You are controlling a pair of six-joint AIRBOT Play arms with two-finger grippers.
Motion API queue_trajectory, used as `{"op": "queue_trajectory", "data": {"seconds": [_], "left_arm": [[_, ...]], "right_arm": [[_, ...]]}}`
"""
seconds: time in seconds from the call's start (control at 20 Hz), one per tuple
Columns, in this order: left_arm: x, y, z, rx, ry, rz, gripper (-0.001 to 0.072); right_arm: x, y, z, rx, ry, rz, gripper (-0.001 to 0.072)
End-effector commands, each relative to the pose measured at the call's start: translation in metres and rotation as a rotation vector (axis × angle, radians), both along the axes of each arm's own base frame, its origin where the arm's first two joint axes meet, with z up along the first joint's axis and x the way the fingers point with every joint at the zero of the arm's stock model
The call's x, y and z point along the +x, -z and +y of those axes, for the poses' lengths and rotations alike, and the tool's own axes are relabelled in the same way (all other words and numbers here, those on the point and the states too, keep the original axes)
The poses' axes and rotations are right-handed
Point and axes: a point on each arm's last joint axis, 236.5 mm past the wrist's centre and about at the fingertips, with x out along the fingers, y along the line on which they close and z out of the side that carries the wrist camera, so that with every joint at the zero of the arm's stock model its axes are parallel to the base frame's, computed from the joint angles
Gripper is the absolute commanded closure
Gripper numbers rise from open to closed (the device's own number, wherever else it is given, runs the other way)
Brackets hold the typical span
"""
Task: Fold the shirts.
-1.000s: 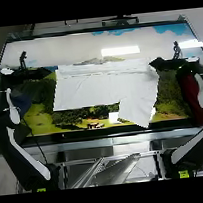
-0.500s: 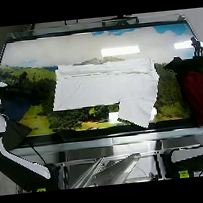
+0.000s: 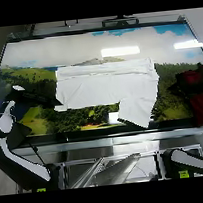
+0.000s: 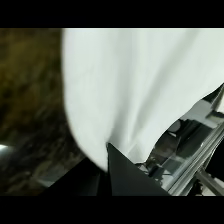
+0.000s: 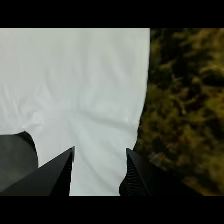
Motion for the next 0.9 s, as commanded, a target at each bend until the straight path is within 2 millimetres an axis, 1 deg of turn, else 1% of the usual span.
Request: {"op": "queue_trajectory", "data": {"seconds": [0.0,0.1,0.15,0.25,0.35,0.45,0.5,0.55,0.6,0.7,0.75,0.8,0.85], "left_arm": [[-0.002,-0.019,-0.016,-0.017,0.034,0.0,0.0706],[0.009,-0.027,-0.011,0.029,0.011,-0.054,0.0706],[0.011,-0.029,-0.007,0.054,0.008,-0.07,0.0706],[0.011,-0.031,-0.002,0.088,0.017,-0.089,0.0706],[0.01,-0.032,-0.003,0.08,0.018,-0.084,0.0706],[0.005,-0.028,-0.004,0.077,0.015,-0.068,0.0705],[0.002,-0.025,-0.005,0.076,0.013,-0.059,0.0705],[0.0,-0.022,-0.005,0.077,0.013,-0.051,0.0706],[-0.001,-0.023,-0.005,0.076,0.013,-0.051,0.0705],[0.002,-0.027,-0.005,0.073,0.017,-0.059,0.0704],[0.003,-0.032,-0.005,0.069,0.029,-0.062,0.0691],[0.003,-0.037,-0.002,0.064,0.037,-0.06,0.0687],[0.001,-0.041,0.002,0.056,0.039,-0.055,0.0687]], "right_arm": [[-0.027,0.047,0.027,0.005,0.028,0.083,0.0316],[-0.036,0.074,0.047,-0.013,0.02,0.118,0.0317],[-0.042,0.087,0.058,-0.018,0.015,0.146,0.0317],[-0.053,0.105,0.081,-0.007,-0.021,0.199,0.0317],[-0.057,0.117,0.099,0.008,-0.064,0.234,0.0317],[-0.056,0.121,0.112,0.035,-0.085,0.234,0.0317],[-0.053,0.119,0.118,0.05,-0.098,0.214,0.0319],[-0.048,0.116,0.121,0.067,-0.098,0.189,0.0348],[-0.043,0.112,0.122,0.08,-0.093,0.166,0.0401],[-0.036,0.106,0.123,0.083,-0.1,0.134,0.0661],[-0.033,0.1,0.122,0.084,-0.108,0.119,0.0694],[-0.032,0.093,0.119,0.083,-0.115,0.107,0.0694],[-0.034,0.087,0.112,0.071,-0.123,0.098,0.0694]]}}
